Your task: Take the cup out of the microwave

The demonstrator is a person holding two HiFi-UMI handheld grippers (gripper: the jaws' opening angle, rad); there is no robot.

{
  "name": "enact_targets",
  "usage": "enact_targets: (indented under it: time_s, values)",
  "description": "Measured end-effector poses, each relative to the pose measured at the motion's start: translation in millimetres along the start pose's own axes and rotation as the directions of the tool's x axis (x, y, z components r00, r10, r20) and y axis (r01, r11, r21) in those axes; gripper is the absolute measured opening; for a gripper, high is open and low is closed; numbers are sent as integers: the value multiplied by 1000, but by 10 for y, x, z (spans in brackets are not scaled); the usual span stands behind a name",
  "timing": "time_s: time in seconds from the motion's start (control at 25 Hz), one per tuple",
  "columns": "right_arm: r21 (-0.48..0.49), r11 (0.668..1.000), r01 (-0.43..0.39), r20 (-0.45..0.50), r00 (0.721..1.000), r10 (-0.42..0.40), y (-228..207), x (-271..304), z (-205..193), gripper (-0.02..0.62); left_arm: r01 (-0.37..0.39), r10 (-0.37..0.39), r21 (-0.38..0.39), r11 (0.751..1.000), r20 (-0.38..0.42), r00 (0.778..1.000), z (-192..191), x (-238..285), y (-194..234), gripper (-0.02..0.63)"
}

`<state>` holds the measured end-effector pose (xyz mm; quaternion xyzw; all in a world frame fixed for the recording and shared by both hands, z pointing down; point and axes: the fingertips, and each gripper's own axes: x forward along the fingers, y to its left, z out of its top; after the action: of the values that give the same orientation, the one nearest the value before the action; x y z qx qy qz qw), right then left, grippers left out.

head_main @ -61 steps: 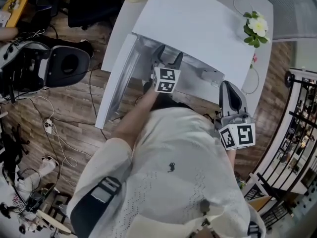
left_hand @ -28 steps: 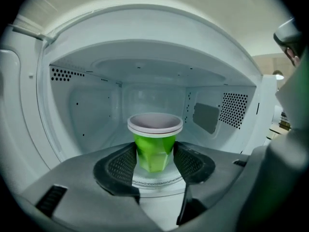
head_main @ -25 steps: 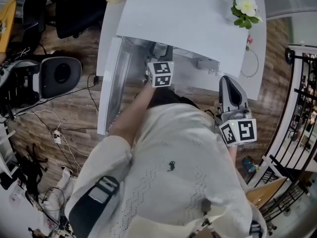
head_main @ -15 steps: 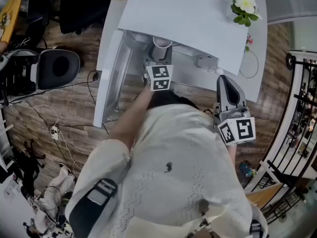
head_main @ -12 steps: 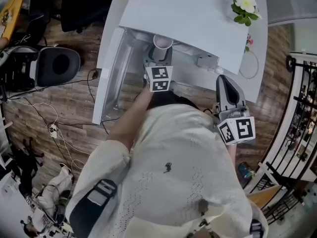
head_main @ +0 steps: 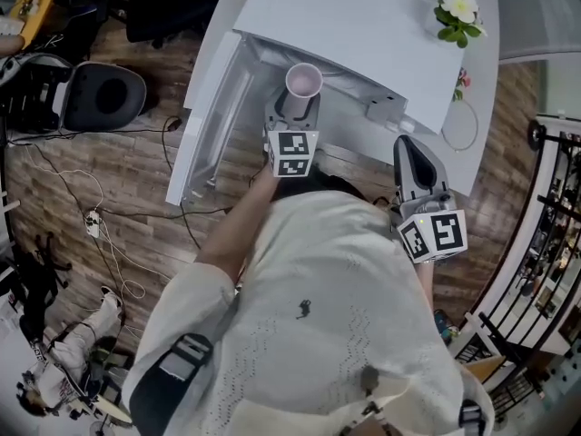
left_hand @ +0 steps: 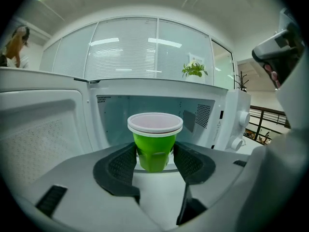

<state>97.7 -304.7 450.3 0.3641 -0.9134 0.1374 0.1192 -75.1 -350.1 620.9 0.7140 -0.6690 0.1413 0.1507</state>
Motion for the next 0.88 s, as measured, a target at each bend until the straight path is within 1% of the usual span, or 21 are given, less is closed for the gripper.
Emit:
enact_targets:
  time_s: [0.24,0.56,0.88]
  values:
    - [20,999,-29,18,999,29,47,-61,-20,9,-8,9,-17,1000,24,1000,67,-298,-49,262]
    - [15,998,-55,14,998,55,93,-118,-75,9,-20,22,-27,999,58,998,245,-705,-119,262]
    - [13,996,-83,20,996,83,94,-136,-95,9,15,-15,-12,1000,60,998,314,-1002,-236,262]
